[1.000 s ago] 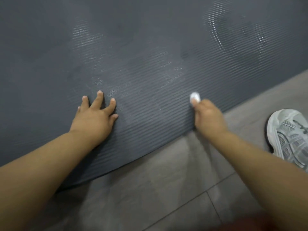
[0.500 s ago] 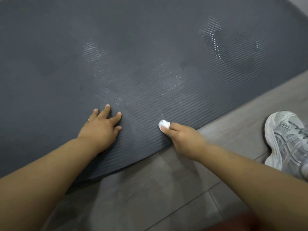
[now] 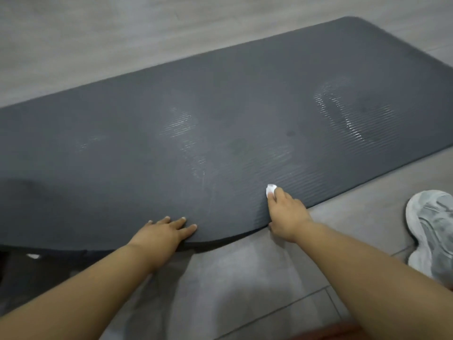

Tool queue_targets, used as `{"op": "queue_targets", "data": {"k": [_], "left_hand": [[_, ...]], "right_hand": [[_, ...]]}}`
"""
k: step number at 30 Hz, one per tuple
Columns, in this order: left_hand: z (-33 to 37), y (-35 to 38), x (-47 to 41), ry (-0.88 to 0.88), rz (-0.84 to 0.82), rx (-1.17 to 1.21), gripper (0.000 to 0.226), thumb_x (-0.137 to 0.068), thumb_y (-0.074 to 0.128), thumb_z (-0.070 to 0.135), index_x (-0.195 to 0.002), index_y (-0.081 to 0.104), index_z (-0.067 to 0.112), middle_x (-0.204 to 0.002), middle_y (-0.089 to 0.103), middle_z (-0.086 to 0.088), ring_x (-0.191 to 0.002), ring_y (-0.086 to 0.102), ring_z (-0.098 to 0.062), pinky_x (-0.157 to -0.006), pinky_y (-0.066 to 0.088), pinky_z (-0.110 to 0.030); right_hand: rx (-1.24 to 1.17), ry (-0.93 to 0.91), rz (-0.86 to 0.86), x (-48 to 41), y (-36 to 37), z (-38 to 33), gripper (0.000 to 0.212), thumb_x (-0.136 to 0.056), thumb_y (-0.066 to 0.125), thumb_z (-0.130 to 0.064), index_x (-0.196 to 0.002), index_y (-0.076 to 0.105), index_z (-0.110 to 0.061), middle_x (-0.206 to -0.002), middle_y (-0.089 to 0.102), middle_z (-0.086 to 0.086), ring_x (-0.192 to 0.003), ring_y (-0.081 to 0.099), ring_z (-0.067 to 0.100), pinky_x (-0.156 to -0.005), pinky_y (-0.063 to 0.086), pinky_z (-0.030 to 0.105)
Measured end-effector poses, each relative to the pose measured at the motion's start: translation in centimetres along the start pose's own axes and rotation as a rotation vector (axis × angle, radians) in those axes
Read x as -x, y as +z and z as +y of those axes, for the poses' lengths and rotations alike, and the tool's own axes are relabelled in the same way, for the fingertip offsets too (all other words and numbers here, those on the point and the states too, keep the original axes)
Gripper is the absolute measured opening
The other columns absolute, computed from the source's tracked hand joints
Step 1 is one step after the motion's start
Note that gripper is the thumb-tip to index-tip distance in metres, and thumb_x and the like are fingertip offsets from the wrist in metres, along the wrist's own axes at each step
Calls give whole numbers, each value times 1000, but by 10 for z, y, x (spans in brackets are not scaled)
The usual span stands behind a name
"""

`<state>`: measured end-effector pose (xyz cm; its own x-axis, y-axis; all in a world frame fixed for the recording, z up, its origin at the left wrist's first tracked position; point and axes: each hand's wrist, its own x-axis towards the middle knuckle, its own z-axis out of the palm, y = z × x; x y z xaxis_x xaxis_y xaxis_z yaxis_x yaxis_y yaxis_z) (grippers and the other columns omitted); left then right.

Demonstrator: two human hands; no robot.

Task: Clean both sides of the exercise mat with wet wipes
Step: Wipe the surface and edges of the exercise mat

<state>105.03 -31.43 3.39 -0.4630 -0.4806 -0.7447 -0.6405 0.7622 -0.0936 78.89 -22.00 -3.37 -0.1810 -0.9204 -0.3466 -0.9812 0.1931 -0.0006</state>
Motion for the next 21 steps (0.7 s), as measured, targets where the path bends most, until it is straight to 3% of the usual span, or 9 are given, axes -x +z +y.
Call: {"op": "queue_targets", "data": {"k": [4,6,12,16,19,21], "left_hand": [[-16,-16,23,-6,96,-56,65,-100,34,12,-148,2,42,-159,2,10,-145,11,-21,-116,20,-43],[-20,-26,30,-4,139,-87,63,-100,32,12,-148,4,42,-158,4,10,-145,13,-20,-115,21,-42],[-50,-38,43,-9,163,-98,59,-101,28,12,-148,8,42,-158,6,10,-145,11,-20,-116,19,-44],[-70,-25,56,-1,208,-71,61,-101,30,10,-148,10,42,-158,7,10,-145,11,-20,-115,19,-43],[-90,-13,71,-44,147,-63,60,-100,30,8,-148,13,40,-158,7,9,-146,8,-21,-115,19,-45],[-107,-8,83,-85,102,-66,61,-100,31,6,-148,15,39,-158,7,8,-146,5,-21,-115,19,-46]], "right_hand": [[191,-184,42,1,-16,-8,63,-92,36,-8,-145,6,7,-151,9,18,-130,30,32,-95,36,37],[221,-207,87,2,-29,-8,58,-93,31,-6,-145,9,6,-151,12,18,-127,32,31,-91,35,35],[176,-292,128,-3,-60,-25,35,-92,36,-7,-126,45,-5,-142,31,12,-110,43,29,-82,36,35],[205,-275,94,-5,-58,-47,32,-88,43,-6,-119,50,-7,-147,27,12,-109,44,29,-84,39,35],[217,-409,212,-4,-54,-77,20,-70,65,-9,-90,63,-12,-114,57,10,-80,56,26,-61,45,32],[247,-517,239,-3,-55,-101,11,-60,64,-13,-70,62,-16,-88,62,4,-61,55,21,-45,42,27]]}}
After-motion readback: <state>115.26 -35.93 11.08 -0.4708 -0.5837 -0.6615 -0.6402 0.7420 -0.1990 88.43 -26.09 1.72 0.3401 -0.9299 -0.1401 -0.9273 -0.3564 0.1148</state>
